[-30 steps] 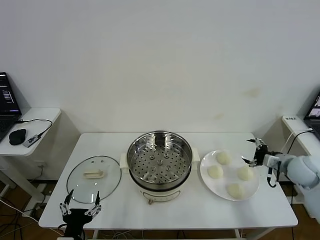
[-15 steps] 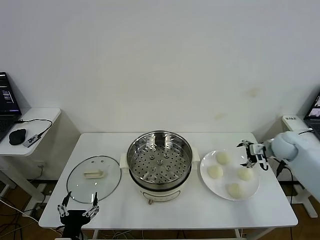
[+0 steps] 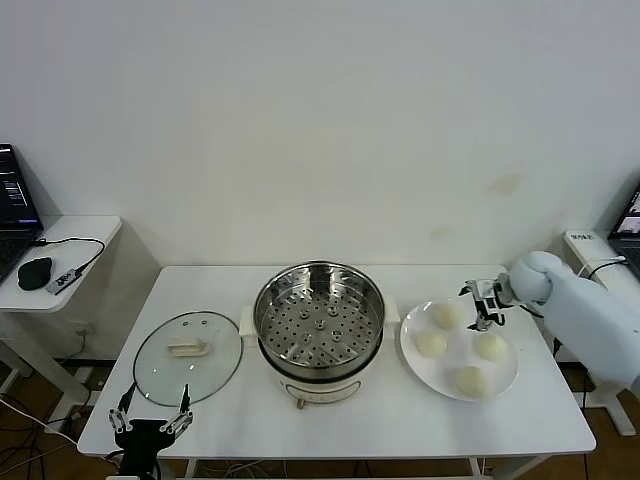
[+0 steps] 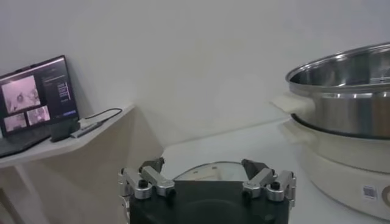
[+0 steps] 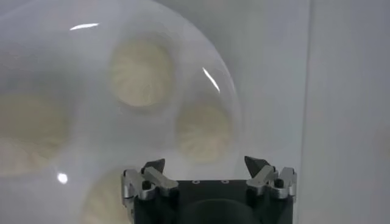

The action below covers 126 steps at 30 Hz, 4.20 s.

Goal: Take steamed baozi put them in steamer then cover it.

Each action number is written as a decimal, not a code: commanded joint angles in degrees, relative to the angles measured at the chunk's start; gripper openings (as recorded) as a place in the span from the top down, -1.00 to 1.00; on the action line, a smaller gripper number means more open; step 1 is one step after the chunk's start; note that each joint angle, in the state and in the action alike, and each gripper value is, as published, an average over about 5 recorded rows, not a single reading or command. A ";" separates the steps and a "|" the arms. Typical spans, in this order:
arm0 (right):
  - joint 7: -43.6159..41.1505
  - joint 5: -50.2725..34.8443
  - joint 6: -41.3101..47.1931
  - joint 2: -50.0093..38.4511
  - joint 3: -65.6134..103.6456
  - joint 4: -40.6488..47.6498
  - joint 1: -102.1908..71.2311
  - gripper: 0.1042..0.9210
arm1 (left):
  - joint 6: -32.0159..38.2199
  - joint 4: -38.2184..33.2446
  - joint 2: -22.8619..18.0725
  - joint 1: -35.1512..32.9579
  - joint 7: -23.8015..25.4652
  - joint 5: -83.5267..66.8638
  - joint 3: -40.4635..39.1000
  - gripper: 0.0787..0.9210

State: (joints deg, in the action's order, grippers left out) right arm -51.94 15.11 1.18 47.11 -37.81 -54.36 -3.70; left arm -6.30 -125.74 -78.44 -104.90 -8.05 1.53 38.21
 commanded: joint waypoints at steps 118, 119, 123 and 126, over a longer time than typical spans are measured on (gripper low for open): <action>9.12 -3.74 -27.24 27.02 -40.72 -7.63 32.02 -0.61 | -1.82 0.69 -0.11 2.96 1.00 -3.54 1.17 -0.77; 8.70 -5.26 -26.66 26.74 -40.88 -8.66 32.83 -0.65 | -1.83 0.58 -0.11 2.87 1.02 -3.51 1.17 -0.77; 6.19 -10.44 -23.95 25.00 -41.45 -12.78 36.79 -0.75 | -1.89 0.11 -0.12 2.54 1.10 -3.42 1.17 -0.77; 3.25 -14.74 -20.39 22.67 -42.02 -15.63 40.24 -0.76 | -1.95 -0.48 -0.13 2.33 1.23 -3.42 1.06 -0.77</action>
State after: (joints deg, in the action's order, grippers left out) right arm -45.46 6.98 -22.83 71.88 -79.46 -65.68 31.75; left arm -8.18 -125.63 -78.61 -102.36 -6.96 -1.90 39.37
